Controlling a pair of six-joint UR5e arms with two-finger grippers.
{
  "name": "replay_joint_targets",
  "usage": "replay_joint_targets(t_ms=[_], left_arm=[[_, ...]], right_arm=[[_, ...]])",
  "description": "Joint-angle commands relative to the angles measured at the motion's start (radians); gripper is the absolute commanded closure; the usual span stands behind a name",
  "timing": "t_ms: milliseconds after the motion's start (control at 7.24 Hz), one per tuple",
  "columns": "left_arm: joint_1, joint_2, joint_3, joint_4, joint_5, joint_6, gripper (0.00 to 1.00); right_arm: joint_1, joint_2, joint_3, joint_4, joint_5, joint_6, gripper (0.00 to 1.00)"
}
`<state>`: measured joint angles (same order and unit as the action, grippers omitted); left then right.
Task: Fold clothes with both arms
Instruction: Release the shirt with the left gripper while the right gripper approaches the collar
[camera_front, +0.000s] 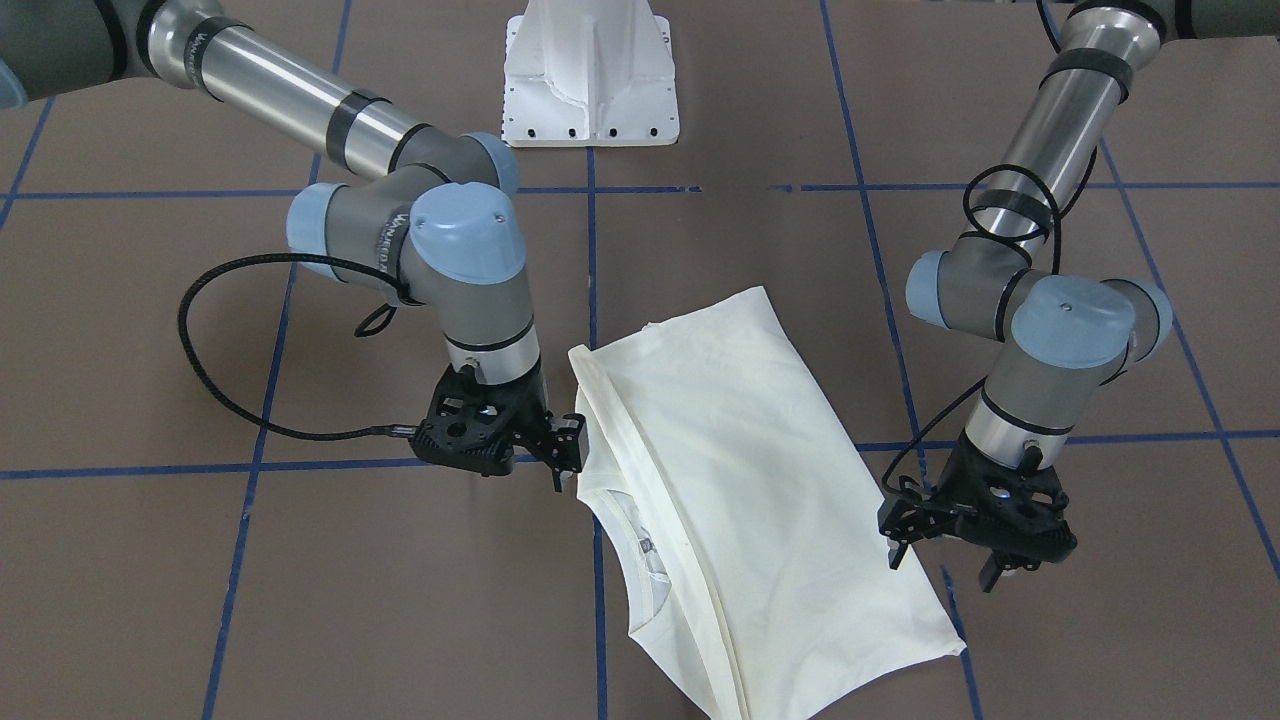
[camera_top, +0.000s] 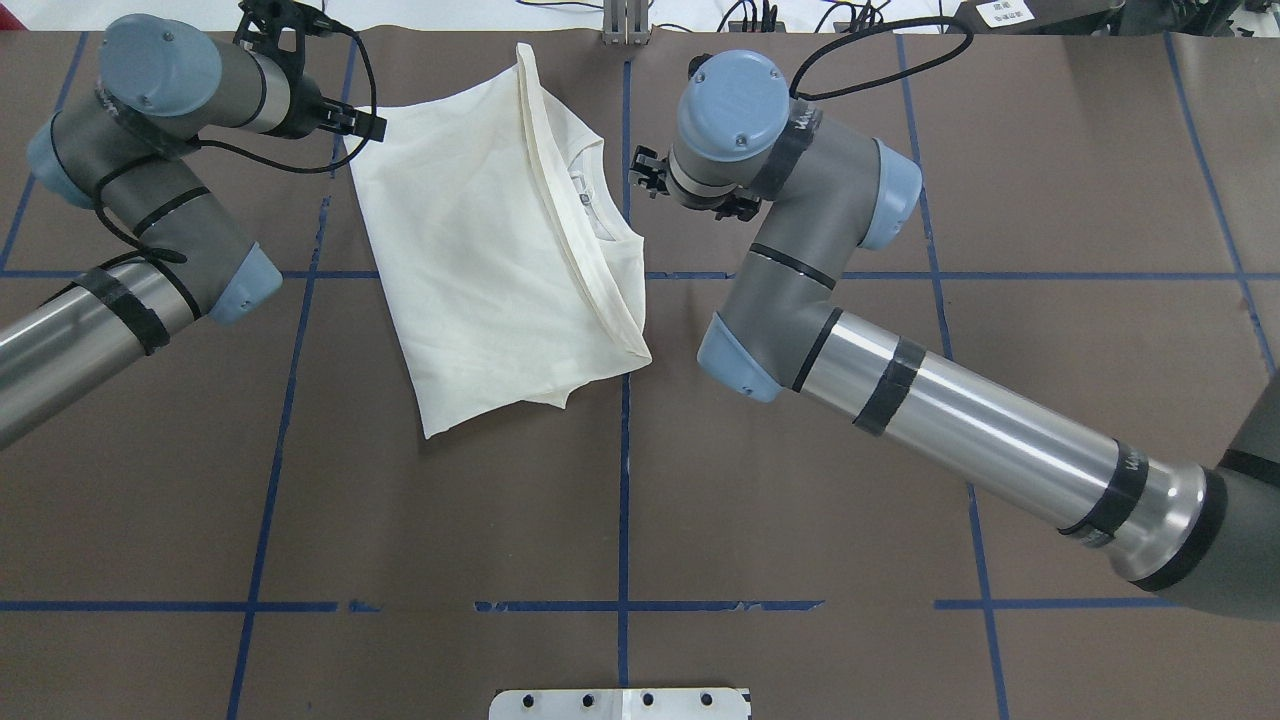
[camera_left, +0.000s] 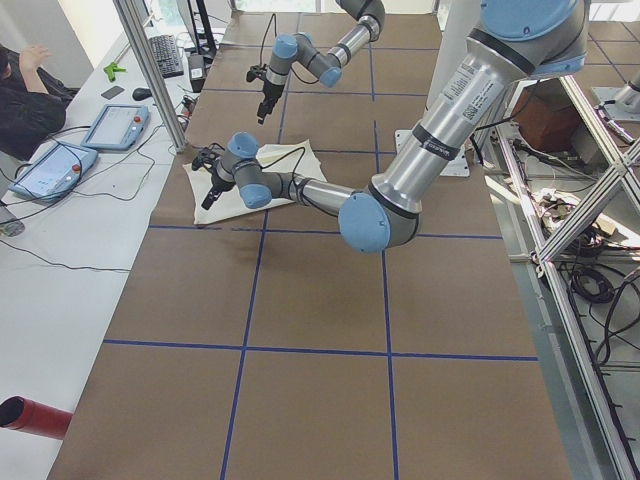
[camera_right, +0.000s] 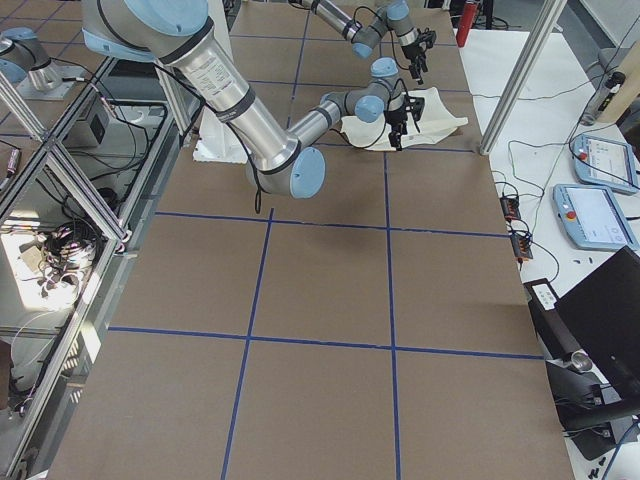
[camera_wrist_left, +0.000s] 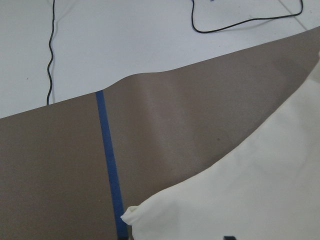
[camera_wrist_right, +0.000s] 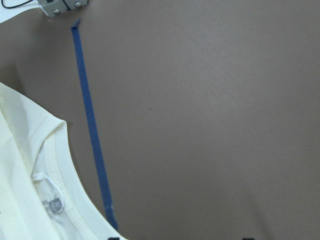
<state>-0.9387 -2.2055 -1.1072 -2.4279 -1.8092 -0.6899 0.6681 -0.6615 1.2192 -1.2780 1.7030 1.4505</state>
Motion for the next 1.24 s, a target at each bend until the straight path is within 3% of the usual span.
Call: replay_joint_targets(t_ms=[0, 276, 967, 1105], left_arm=[[0.001, 0.006, -0.01, 0.0, -0.006, -0.002, 0.0], [0.001, 0.007, -0.01, 0.0, -0.006, -0.002, 0.0], [0.001, 0.013, -0.01, 0.0, -0.004, -0.002, 0.0], [0.001, 0.013, -0.01, 0.0, -0.004, -0.002, 0.0]], right_arm=[[-0.054, 0.087, -0.137, 0.0, -0.064, 0.047, 0.3], [-0.09, 0.092, -0.162, 0.0, -0.117, 0.047, 0.38], [-0.104, 0.094, -0.17, 0.002, -0.12, 0.045, 0.49], [-0.11, 0.091, -0.184, 0.055, -0.121, 0.045, 0.52]])
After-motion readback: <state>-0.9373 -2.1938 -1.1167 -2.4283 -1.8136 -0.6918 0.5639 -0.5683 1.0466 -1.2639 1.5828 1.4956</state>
